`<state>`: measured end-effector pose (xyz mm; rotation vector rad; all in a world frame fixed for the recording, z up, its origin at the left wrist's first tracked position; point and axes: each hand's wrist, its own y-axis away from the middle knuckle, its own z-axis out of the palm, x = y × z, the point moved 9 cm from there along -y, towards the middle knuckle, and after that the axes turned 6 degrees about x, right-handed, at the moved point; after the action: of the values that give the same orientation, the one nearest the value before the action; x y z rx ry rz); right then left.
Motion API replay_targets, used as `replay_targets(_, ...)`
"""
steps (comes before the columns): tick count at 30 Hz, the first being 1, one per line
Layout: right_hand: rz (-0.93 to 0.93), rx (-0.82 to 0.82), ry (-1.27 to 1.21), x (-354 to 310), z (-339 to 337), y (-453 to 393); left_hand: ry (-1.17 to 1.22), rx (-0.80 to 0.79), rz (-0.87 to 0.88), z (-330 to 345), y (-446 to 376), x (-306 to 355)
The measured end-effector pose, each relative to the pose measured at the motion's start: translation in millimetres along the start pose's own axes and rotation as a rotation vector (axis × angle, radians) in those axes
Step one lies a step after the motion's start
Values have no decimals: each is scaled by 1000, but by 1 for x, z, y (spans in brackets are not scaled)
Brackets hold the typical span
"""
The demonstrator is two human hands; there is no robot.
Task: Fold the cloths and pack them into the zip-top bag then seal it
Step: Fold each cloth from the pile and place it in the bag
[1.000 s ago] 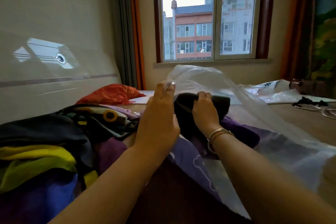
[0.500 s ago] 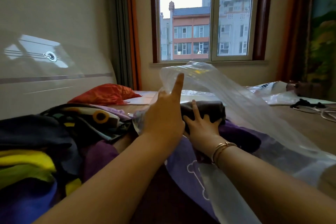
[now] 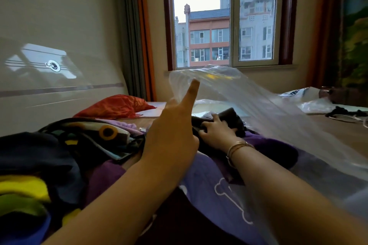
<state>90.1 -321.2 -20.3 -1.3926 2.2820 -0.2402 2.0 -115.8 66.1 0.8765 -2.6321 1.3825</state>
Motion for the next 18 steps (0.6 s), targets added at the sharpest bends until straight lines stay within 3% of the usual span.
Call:
replay_targets(5, -124, 59, 81, -16, -17, 55, -45, 34, -9, -5, 11, 6)
replay_targets(9, -185, 78, -22, -38, -53, 117, -93, 33, -11, -20, 32, 15)
replay_targets(14, -231, 131, -279, -68, -109, 209, 53, 23, -41, -53, 69, 30)
replay_targets(18, -345, 229, -267, -105, -143, 279, 161, 63, -159, -90, 119, 34)
